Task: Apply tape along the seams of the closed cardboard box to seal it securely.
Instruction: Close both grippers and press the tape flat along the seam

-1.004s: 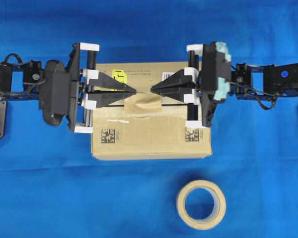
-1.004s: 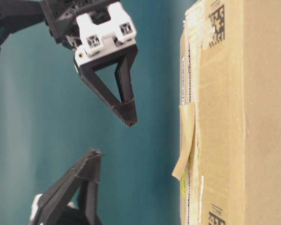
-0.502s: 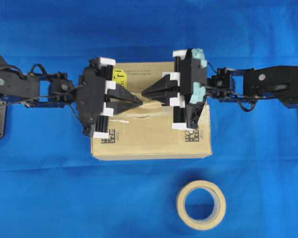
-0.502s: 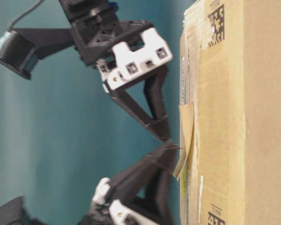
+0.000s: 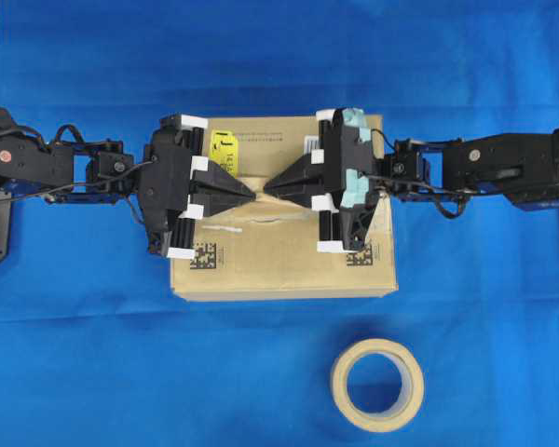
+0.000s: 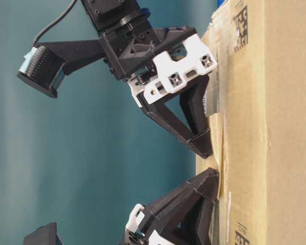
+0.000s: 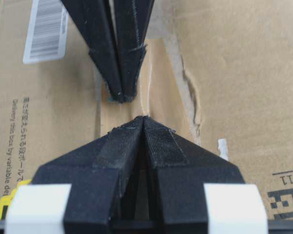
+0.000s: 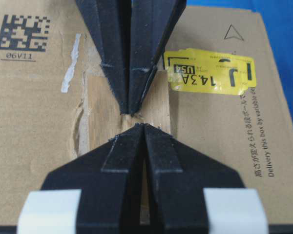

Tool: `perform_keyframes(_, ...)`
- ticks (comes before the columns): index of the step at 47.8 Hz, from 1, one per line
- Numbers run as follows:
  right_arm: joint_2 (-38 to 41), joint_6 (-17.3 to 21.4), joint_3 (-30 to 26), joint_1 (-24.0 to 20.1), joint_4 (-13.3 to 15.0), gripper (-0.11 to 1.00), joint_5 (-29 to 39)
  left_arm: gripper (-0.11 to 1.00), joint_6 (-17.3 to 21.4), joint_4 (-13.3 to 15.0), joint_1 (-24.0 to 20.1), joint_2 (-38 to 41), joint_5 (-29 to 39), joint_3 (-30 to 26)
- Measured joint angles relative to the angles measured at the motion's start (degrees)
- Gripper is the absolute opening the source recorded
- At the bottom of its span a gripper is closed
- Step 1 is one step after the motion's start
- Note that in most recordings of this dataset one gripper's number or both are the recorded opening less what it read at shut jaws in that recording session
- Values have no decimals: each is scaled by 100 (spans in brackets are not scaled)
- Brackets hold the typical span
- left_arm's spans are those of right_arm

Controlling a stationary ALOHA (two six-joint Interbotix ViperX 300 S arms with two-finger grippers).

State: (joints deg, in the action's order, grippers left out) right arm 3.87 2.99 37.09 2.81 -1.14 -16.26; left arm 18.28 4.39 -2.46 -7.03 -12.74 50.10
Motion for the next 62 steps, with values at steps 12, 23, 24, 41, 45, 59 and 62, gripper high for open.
perform_keyframes(12, 62, 18, -9, 0, -44, 0, 193, 0, 0, 105, -18, 0, 0, 88)
perform_keyframes(23, -123, 26, 325, 0, -264, 0, 246, 0, 0, 237, -35, -88, -9, 264)
perform_keyframes(24, -149, 26, 352, 9, -281, 0, 246, 0, -9, 255, -35, -105, -9, 290)
perform_keyframes(41, -606, 18, 879, 18, -466, 0, 149, 0, 0, 378, -35, -396, -97, 606)
perform_keyframes(45, -686, -35, 879, 18, -466, 0, 123, 0, 9, 378, -35, -396, -193, 606)
perform_keyframes(59, -1028, -88, 659, 35, -264, 0, 123, 0, 70, 378, -70, -554, -352, 97)
perform_keyframes(62, -1037, -88, 554, 35, -237, 0, 123, 0, 88, 378, -70, -571, -413, 0)
